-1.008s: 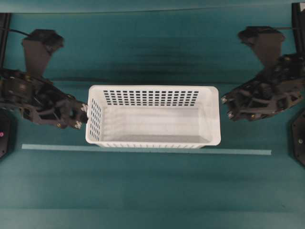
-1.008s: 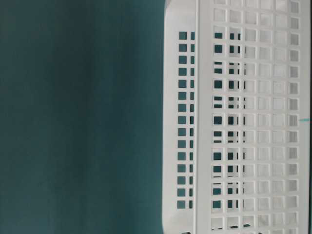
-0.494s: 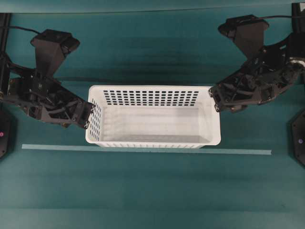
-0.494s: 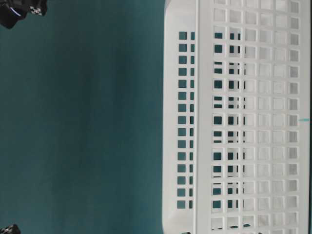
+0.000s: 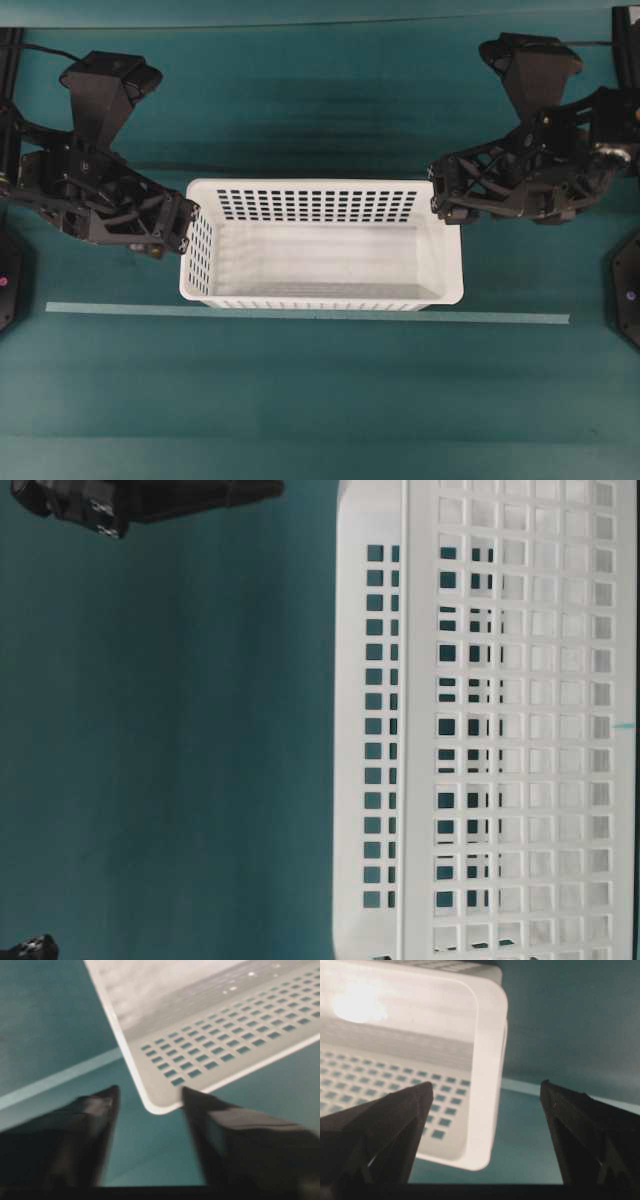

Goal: Lift the white basket with both hands.
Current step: 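Lower both open grippers over the basket's side rims and close them, then lift the gripped basket upward with both grippers, then lower the basket back onto the table with both grippers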

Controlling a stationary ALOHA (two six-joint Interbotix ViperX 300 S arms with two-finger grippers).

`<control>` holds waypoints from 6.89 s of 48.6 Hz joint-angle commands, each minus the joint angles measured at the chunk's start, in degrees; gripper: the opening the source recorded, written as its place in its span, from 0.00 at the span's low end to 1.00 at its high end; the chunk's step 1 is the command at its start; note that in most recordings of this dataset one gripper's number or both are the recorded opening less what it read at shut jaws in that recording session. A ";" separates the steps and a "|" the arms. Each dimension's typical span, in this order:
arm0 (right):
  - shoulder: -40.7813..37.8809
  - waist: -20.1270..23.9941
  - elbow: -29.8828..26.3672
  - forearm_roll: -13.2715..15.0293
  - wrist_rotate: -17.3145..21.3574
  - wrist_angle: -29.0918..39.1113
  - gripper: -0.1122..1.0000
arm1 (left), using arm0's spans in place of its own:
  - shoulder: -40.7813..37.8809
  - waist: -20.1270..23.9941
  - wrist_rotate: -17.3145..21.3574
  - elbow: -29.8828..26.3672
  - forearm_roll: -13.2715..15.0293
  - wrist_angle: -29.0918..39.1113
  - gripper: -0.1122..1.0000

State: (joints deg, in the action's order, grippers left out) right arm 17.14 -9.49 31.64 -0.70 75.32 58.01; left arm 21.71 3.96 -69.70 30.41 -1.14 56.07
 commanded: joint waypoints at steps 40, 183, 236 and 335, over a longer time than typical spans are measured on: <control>-11.25 3.60 2.11 1.85 5.45 -6.68 0.90 | -13.89 3.08 -3.08 1.85 -0.35 -6.33 0.94; 0.18 5.98 -23.64 0.26 9.84 22.24 0.27 | -2.99 0.97 -3.78 -21.88 -0.35 19.42 0.13; -0.18 6.06 -32.70 2.02 8.35 31.03 0.27 | -6.86 2.90 3.69 -35.42 -0.35 35.33 0.13; -8.44 5.10 5.71 -1.23 7.21 -7.12 0.27 | -12.13 5.01 -2.46 5.10 -0.62 -3.78 0.11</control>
State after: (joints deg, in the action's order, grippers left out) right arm 10.28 -4.57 35.33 -1.58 83.58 50.98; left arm 11.07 8.35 -72.51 34.54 -1.23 51.77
